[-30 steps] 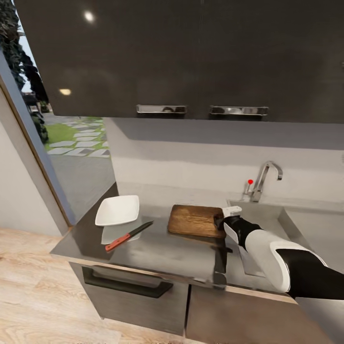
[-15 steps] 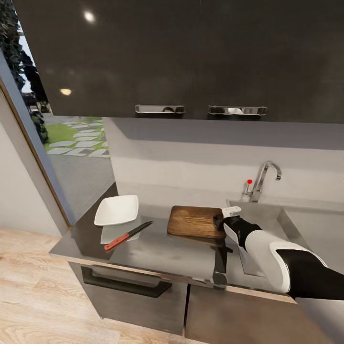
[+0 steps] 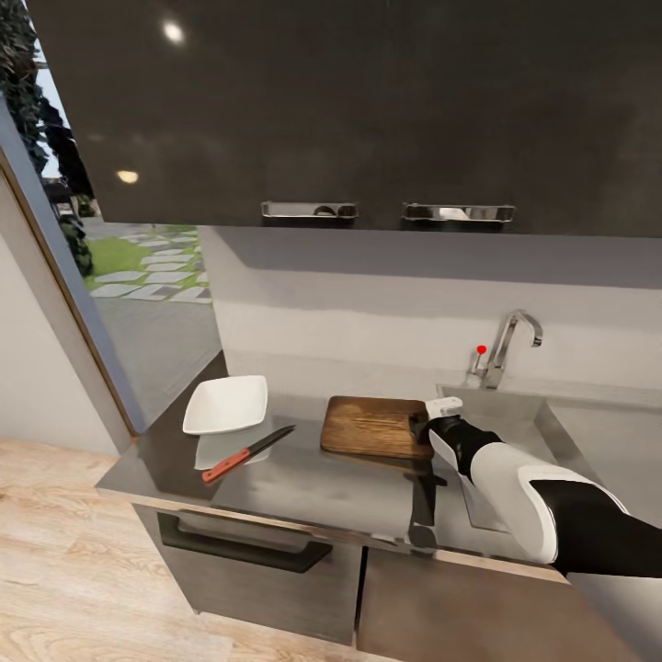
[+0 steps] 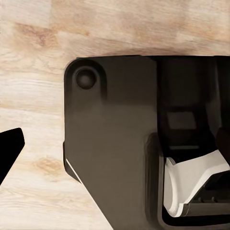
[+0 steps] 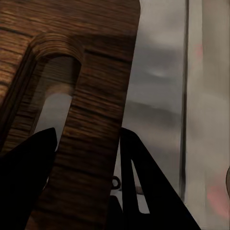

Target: In the kitchen, take the Vidalia onion out of the sink, dice it on the chopping board with the paring knife, put the diced onion into the bowl on the countertop, then place both the paring knife and the chopping board into the sink.

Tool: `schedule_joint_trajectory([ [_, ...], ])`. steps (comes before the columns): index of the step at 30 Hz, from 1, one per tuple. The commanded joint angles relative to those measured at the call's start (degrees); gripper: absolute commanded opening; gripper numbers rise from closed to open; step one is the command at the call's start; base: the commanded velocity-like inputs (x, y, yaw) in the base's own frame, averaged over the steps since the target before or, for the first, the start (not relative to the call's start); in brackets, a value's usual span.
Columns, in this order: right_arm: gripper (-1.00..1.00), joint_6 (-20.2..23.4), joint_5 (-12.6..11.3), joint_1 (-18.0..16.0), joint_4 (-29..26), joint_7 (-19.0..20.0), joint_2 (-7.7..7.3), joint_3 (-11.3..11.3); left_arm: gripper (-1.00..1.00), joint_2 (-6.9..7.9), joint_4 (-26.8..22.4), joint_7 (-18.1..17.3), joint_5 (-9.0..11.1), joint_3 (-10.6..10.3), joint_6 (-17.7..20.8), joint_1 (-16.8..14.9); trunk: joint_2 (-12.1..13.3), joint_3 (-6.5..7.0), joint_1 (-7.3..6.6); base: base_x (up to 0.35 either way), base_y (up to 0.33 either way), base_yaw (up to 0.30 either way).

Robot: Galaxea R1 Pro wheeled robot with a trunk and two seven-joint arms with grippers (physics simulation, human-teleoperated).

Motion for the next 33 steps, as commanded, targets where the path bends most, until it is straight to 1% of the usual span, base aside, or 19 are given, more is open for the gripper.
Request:
schedule_joint_trajectory([
  [1,-1.00,0.37,0.51,-0.03,-0.09,-0.09,0.03,-0.33,1.00,0.00,-0.06,-0.16,0.10,0.03,-0.08,0.02,-0.08,-0.08,0.02,0.000,0.012,0.000],
  [17,-1.00,0.28,0.51,-0.03,-0.09,-0.09,0.03,-0.33,1.00,0.00,0.02,-0.16,0.11,0.03,-0.07,-0.02,-0.08,-0.08,0.02,0.000,0.001,0.000],
  [18,1.00,0.28,0.51,-0.03,-0.09,-0.09,0.03,-0.33,1.00,0.00,0.02,-0.16,0.11,0.03,-0.07,-0.02,-0.08,-0.08,0.02,0.000,0.000,0.000],
  [33,1.00,0.28,0.51,-0.03,-0.09,-0.09,0.05,-0.33,1.00,0.00,0.40,-0.16,0.11,0.03,-0.08,0.00,-0.08,-0.08,0.02,0.000,0.000,0.000],
])
